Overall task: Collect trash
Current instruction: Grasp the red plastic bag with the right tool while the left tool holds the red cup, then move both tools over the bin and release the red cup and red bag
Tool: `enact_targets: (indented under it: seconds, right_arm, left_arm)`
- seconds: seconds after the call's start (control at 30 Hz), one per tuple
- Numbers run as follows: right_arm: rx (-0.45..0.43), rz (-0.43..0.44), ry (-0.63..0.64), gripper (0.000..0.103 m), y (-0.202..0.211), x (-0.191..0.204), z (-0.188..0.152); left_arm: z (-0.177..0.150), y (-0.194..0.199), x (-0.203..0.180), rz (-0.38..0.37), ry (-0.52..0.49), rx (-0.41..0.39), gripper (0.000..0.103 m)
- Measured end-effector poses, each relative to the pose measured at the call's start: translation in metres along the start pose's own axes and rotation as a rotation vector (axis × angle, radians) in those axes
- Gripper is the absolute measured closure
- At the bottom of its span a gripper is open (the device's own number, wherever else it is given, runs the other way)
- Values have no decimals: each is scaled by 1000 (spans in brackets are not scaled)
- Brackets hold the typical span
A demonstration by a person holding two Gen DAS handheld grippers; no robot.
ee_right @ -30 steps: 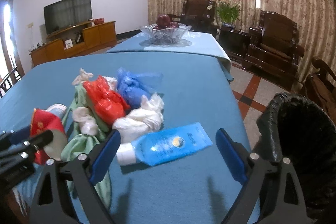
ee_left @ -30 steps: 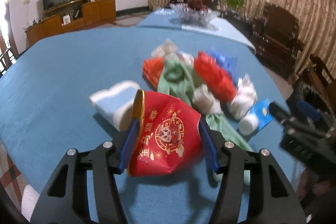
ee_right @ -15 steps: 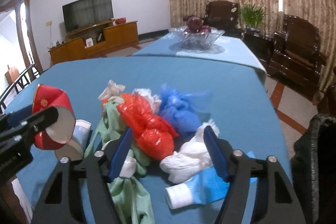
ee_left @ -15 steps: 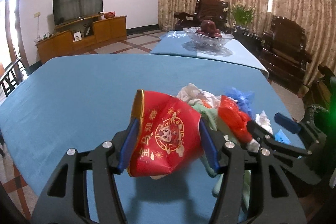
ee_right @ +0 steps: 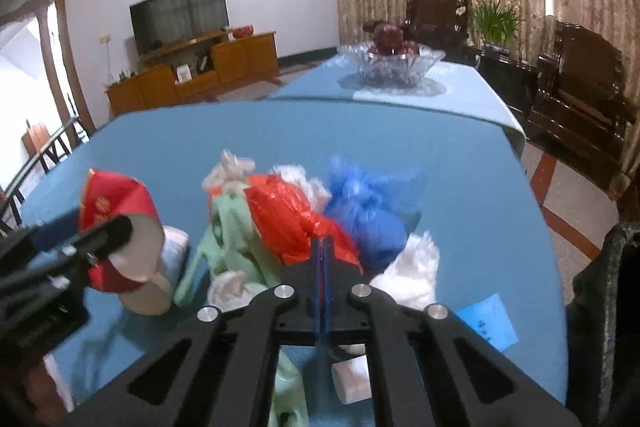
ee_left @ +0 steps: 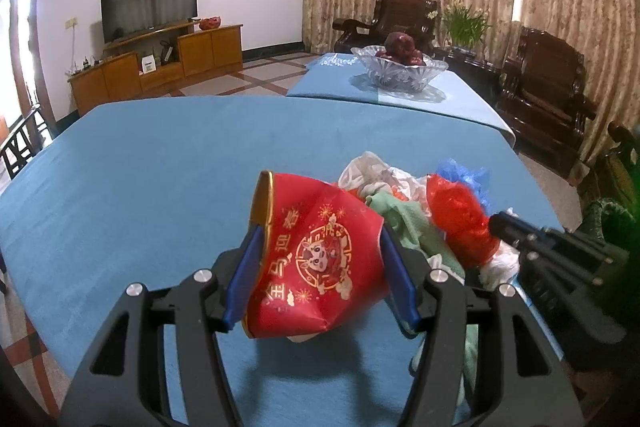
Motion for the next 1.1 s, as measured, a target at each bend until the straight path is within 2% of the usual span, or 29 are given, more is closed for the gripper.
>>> enact_targets:
  seconds: [0.3, 0.5, 0.73, 0.83, 1.1]
  right_arm:
    - [-74, 9, -48, 103, 43, -18, 23]
    - [-128, -49, -71, 103, 82, -51, 37]
    - [-172, -160, -125, 103, 136, -120, 42]
    - [-189, -235, -147, 103, 159, -157, 41]
    - [-202, -422, -220, 103, 206, -260, 19]
  left_arm:
    - [12, 15, -13, -21, -9, -27, 46]
    - [21, 27, -49, -91, -39, -38, 46]
    - [28, 32, -133, -237, -103, -47, 46]
    - [32, 34, -184, -323, -132, -47, 46]
    - [41, 46, -304, -509, -200, -70, 46]
Point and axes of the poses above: each gripper's, at about its wrist camera, not at the fingertips, and y roughly against the way its jaws point, x to its left, z to its top, the point moved 9 cm from there along -y, roughly the way its jaws point, and after that the axes turned 3 degrees about -y, right-handed, at the moved point
